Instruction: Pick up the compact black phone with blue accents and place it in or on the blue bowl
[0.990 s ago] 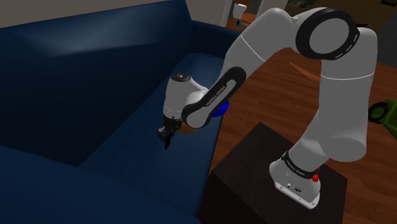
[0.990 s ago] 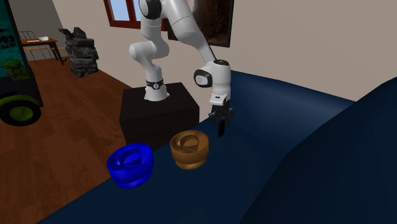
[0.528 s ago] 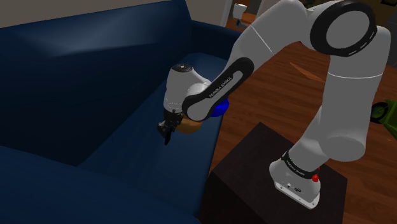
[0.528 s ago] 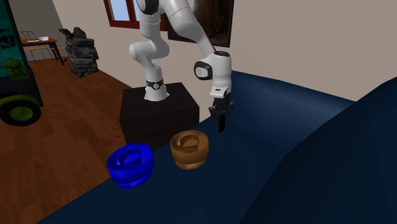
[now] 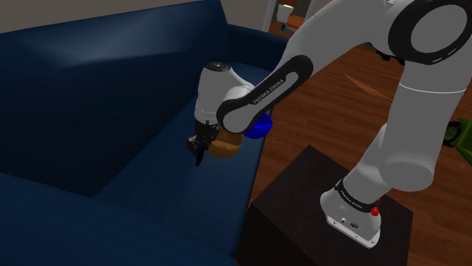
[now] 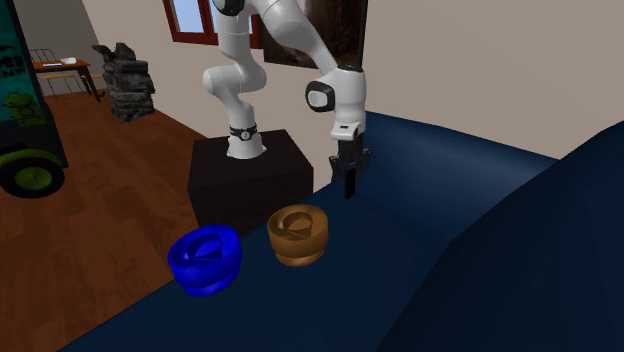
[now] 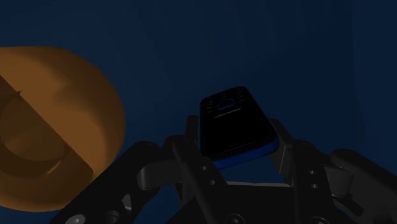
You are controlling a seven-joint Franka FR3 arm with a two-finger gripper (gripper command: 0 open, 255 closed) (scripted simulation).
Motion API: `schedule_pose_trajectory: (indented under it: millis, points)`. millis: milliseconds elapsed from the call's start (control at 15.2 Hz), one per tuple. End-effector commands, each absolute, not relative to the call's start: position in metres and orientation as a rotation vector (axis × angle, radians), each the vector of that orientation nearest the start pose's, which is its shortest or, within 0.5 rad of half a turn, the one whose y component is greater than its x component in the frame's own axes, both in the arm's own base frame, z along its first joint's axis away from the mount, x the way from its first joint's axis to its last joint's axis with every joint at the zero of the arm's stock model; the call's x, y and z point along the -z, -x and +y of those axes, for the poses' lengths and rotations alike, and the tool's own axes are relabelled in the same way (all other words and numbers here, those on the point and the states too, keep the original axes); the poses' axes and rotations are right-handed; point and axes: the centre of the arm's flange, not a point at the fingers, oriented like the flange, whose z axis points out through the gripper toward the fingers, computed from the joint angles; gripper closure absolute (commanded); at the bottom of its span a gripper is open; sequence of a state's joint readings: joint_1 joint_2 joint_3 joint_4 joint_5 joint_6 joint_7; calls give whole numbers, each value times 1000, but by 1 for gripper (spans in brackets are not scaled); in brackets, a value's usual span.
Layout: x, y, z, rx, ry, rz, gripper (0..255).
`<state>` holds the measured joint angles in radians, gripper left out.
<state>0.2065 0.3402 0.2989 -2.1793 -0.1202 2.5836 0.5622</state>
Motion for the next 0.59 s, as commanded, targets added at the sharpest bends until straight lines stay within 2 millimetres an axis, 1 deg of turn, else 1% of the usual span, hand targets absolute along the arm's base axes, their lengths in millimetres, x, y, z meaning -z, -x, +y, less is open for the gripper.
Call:
schedule_pose_trajectory:
  millis: [0, 528]
  points:
    - [-258, -498, 276, 86, 3072, -35, 255]
    - [-300, -498, 276, 86, 3072, -35, 255]
